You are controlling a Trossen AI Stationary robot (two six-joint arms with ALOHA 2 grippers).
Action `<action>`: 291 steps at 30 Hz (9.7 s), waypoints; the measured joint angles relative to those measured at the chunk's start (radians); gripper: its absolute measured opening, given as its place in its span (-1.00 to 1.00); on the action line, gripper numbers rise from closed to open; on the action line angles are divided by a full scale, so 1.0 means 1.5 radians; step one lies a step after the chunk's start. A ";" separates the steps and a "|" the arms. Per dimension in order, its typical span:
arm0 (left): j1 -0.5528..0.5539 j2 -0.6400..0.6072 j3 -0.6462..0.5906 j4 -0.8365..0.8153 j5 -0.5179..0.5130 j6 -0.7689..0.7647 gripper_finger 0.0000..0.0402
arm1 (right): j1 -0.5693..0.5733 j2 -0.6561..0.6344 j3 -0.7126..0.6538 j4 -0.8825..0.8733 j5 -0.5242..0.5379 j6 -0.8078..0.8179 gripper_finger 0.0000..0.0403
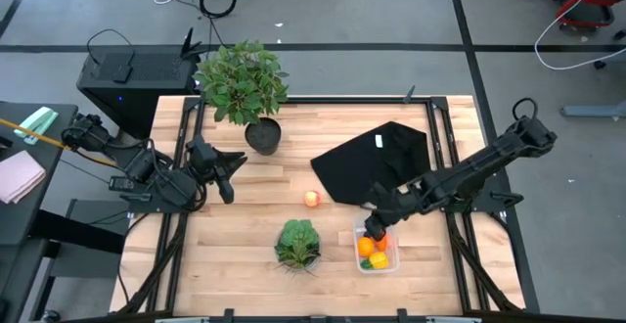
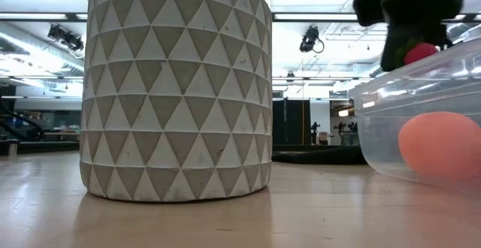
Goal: Pick and placing Produce into tupperware
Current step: Put the strawberry into the transparent bin, then put the peach into the transparent bin, then return to Home Position
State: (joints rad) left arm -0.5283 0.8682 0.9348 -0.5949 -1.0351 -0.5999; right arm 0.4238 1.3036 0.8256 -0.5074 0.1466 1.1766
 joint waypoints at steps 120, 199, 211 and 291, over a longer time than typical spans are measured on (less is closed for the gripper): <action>0.000 0.000 0.000 -0.003 0.008 0.001 -0.64 | -0.298 0.462 0.351 0.019 -0.226 -0.817 0.57; 0.000 0.000 0.000 -0.006 0.008 0.001 -0.64 | -0.031 0.145 0.319 -0.317 -0.240 -0.661 0.24; 0.000 0.000 0.000 -0.005 0.008 0.006 -0.62 | -0.006 0.148 0.155 -0.257 -0.159 -0.563 0.25; 0.000 0.000 0.000 -0.008 0.008 0.009 -0.60 | -0.131 0.193 0.337 -0.314 -0.064 -0.679 0.36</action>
State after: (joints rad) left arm -0.5285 0.8680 0.9348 -0.6071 -1.0233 -0.5862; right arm 0.2269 1.5936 1.3315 -0.9782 0.0509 0.1580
